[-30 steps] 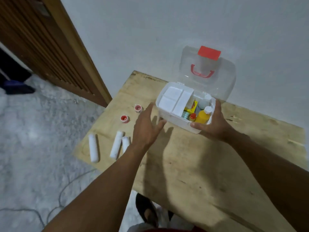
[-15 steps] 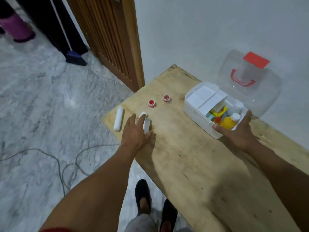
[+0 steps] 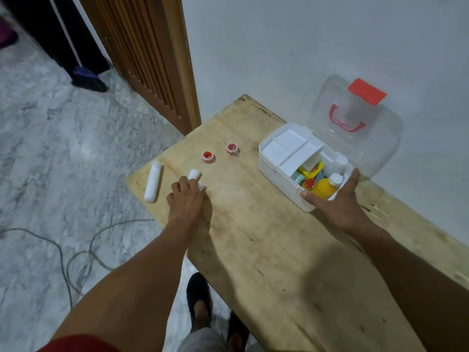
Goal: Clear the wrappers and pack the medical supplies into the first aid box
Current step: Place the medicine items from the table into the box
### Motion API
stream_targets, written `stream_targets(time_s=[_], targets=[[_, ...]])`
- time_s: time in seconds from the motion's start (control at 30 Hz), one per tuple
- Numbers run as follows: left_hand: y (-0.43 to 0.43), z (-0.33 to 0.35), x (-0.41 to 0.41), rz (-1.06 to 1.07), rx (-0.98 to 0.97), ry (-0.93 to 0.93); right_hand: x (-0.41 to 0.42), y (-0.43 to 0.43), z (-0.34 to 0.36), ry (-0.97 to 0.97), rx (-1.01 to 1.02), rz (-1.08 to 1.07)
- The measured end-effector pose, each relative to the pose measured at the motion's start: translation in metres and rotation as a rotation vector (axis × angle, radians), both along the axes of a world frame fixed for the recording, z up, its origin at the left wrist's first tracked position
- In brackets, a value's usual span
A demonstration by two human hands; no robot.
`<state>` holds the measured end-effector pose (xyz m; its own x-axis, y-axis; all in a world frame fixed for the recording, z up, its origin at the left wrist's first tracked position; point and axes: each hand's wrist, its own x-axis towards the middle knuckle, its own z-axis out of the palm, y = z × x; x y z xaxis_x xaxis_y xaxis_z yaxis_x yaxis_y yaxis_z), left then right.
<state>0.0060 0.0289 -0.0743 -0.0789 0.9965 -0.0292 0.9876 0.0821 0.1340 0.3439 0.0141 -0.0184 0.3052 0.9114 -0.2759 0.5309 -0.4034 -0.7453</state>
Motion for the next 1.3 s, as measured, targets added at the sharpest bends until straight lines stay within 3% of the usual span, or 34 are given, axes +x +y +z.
stream_targets(time_s=[0.17,0.33,0.47,0.67,0.97,1.17,1.3], targets=[[-0.012,0.016,0.012,-0.065,-0.057,0.04,-0.002,-0.002,0.001,0.003,-0.023,-0.028],[-0.023,0.052,0.039,-0.011,-0.142,-0.474,-0.006,-0.005,0.005,0.029,-0.009,-0.031],[-0.016,0.085,0.058,-0.219,-0.085,-0.648,-0.006,-0.01,0.014,0.055,-0.069,-0.014],[0.015,0.124,0.082,-0.418,-0.156,-0.939,-0.006,-0.006,0.02,0.003,-0.152,0.006],[0.066,0.125,0.113,-0.873,-0.181,-0.954,-0.002,0.004,0.01,-0.099,-0.078,-0.058],[0.094,0.132,0.136,-0.894,-0.34,-1.044,-0.012,0.006,0.029,-0.111,-0.071,-0.067],[0.106,0.125,0.145,-0.881,-0.443,-1.009,-0.015,0.005,0.03,-0.166,-0.158,0.011]])
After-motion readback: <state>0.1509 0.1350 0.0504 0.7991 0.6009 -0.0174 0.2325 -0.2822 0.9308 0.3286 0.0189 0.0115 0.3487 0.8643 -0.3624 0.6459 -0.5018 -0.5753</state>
